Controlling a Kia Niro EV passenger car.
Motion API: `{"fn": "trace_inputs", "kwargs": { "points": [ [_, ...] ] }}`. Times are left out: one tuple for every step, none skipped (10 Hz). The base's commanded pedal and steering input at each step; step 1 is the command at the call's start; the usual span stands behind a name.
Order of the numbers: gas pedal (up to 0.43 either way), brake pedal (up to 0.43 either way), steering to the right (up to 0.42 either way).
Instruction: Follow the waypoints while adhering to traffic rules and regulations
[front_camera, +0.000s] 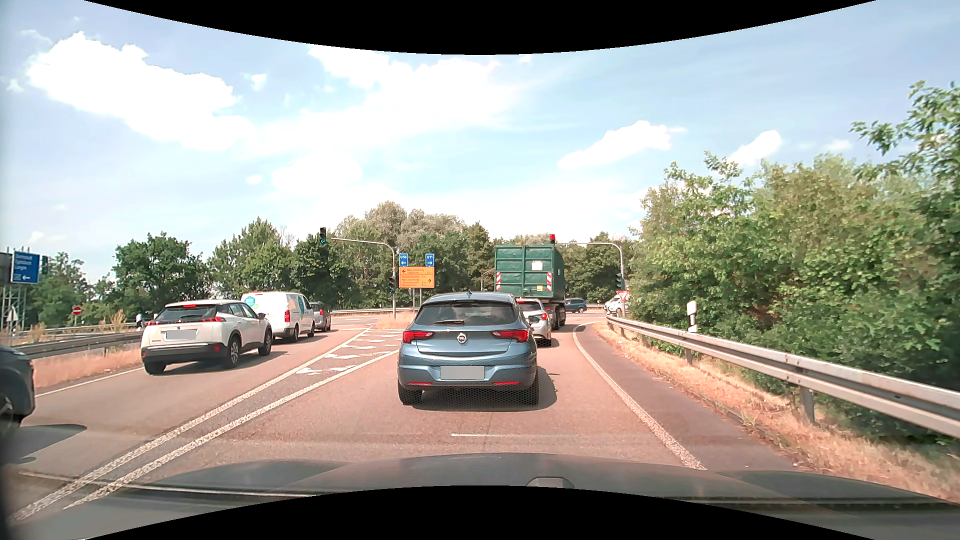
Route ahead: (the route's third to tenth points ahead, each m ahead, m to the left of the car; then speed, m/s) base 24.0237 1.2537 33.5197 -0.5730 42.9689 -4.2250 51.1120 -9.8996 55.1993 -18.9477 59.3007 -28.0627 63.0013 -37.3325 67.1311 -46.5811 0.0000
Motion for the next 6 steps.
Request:
{"fn": "trace_inputs", "kwargs": {
  "points": [
    [0.000,0.244,0.008],
    [0.000,0.244,0.008],
    [0.000,0.244,0.008],
    [0.000,0.244,0.008],
    [0.000,0.244,0.008],
    [0.000,0.244,0.008]
  ]
}}
